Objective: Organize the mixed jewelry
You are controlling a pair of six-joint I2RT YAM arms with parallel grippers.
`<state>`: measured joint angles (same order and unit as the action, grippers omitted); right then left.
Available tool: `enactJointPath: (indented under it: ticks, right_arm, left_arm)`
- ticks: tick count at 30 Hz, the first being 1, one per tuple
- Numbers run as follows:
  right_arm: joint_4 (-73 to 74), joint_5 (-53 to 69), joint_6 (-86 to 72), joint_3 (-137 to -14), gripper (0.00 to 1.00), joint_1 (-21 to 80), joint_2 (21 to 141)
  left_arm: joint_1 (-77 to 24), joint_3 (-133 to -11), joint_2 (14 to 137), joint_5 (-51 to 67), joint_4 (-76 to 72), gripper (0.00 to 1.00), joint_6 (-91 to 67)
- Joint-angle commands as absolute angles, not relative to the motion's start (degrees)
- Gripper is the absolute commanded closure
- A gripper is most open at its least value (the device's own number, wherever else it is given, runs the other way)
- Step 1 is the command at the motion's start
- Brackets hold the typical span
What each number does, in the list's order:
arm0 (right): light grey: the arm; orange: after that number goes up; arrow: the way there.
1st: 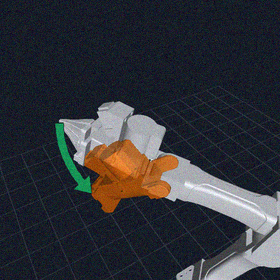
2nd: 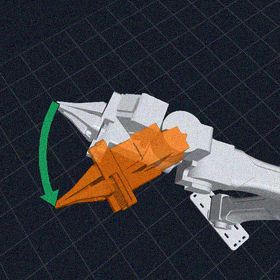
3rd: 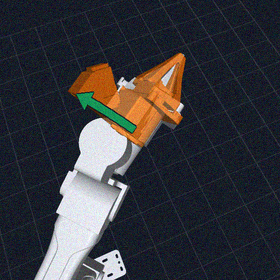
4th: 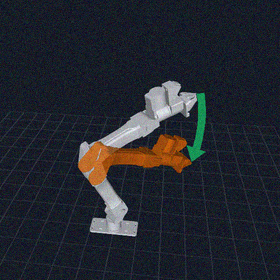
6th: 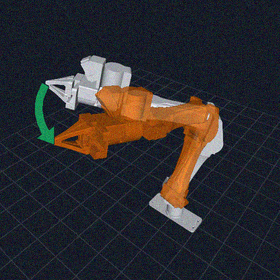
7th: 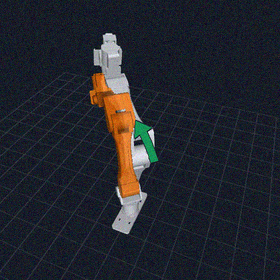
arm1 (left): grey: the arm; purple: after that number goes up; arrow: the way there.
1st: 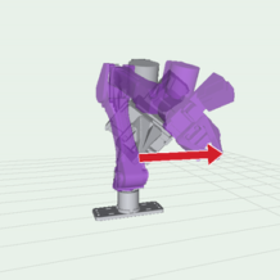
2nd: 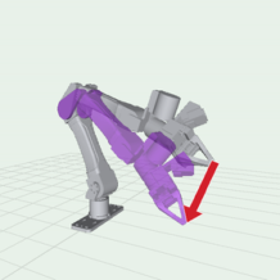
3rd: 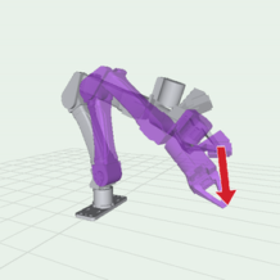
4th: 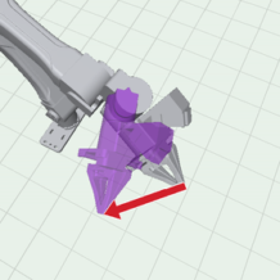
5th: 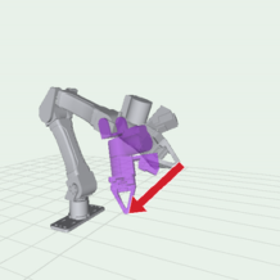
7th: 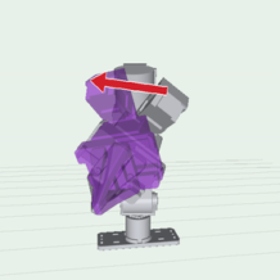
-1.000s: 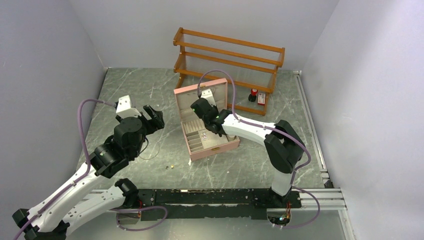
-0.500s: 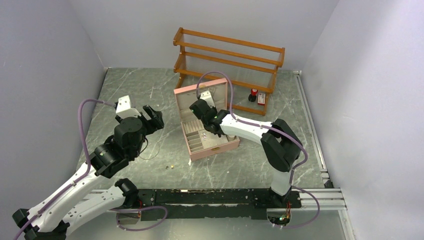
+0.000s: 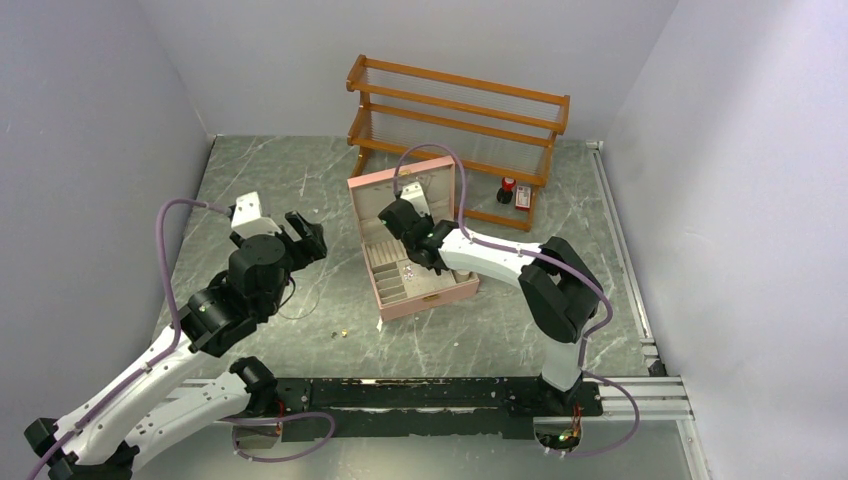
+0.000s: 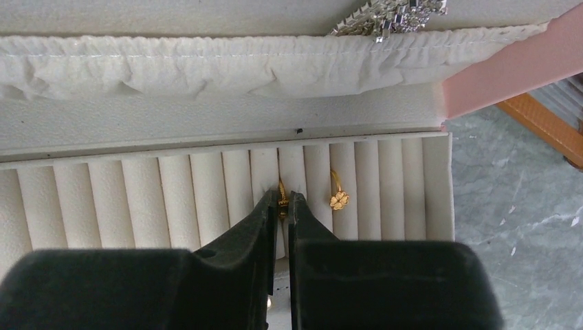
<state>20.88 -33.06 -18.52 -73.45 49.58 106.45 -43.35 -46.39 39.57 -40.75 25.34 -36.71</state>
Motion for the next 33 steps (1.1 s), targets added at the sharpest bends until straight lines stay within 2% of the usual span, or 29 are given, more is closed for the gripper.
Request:
enactJointPath:
  ticks: [1,5,9,15,24,27,33]
  right_arm:
    - [23.44,-31.60,-21.24,-73.73,0.85,49.38,106.53]
    - [24.72,-32.09,-21.27,-76.50,0.67,49.39,102.97]
    - [25.11,-30.63,-21.47,-77.49,0.60,49.39,99.19]
    - [22.66,-26.92,-22.87,-73.05,0.58,49.39,91.06]
    - [14.25,-19.41,-26.88,-57.57,0.53,49.31,73.04]
    - [14.17,-17.30,-29.51,-53.89,0.53,49.31,69.42]
    - [14.30,-12.61,-33.81,-47.59,0.53,49.31,64.73]
  left_arm:
    - [-43.54,-46.62,38.81,-42.24,26.08,0.18,-37.23]
    - [-43.53,-46.89,39.09,-41.78,26.32,0.18,-37.63]
    - [-43.58,-47.15,39.68,-41.00,26.99,0.18,-38.50]
    - [-43.54,-47.16,40.21,-39.40,29.71,0.17,-41.29]
    - [-43.52,-42.62,44.43,-32.18,39.13,0.13,-52.03]
    - [-43.43,-39.29,47.68,-29.10,38.20,0.17,-54.21]
    - [-42.80,-35.46,55.16,-19.92,35.31,0.32,-55.79]
